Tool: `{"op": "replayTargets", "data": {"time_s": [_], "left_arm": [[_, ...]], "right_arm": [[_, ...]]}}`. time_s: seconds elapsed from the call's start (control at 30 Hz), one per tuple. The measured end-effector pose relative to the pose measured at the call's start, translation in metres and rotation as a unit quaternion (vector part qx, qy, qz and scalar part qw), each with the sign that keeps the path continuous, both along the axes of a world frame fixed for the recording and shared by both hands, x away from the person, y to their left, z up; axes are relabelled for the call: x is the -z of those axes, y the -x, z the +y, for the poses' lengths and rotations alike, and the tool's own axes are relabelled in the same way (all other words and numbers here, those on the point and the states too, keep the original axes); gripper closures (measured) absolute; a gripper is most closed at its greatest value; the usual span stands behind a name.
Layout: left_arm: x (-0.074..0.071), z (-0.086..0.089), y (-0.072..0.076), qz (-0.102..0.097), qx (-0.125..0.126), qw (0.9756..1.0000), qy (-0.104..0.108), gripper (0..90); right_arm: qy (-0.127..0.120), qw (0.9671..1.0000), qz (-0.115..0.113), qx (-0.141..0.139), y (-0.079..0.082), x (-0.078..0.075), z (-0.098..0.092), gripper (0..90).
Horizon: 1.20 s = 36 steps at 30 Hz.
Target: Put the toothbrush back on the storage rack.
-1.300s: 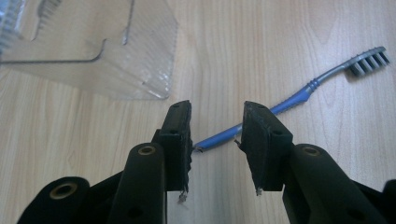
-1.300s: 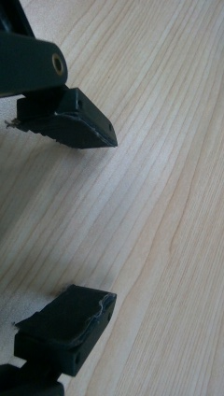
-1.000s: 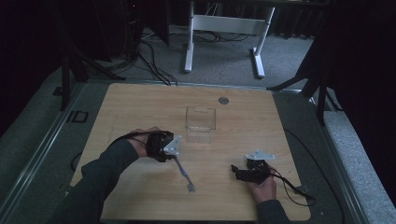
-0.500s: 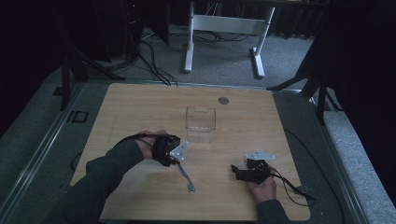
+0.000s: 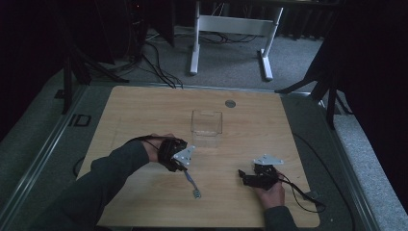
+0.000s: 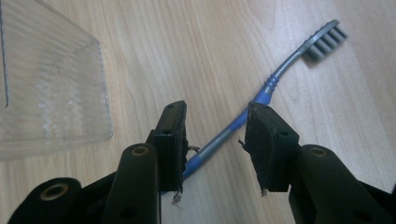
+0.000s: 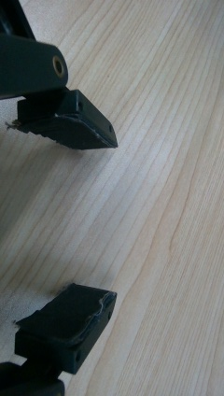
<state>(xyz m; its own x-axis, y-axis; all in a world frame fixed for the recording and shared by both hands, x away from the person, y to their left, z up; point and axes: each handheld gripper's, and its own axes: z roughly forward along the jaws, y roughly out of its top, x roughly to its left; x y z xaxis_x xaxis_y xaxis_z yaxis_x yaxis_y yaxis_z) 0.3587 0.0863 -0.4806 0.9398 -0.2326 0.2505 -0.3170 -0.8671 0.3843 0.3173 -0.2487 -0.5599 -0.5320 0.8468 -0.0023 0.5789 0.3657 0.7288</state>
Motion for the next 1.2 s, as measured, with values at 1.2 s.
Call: {"op": "replayTargets", "data": {"time_s": [1.2], "left_arm": [[0.011,-0.013,-0.006,0.007,0.099,0.9947,-0.025,59.2]], "right_arm": [[0.0,1.0,0.0,0.001,0.0,0.0,0.0,22.2]]}}
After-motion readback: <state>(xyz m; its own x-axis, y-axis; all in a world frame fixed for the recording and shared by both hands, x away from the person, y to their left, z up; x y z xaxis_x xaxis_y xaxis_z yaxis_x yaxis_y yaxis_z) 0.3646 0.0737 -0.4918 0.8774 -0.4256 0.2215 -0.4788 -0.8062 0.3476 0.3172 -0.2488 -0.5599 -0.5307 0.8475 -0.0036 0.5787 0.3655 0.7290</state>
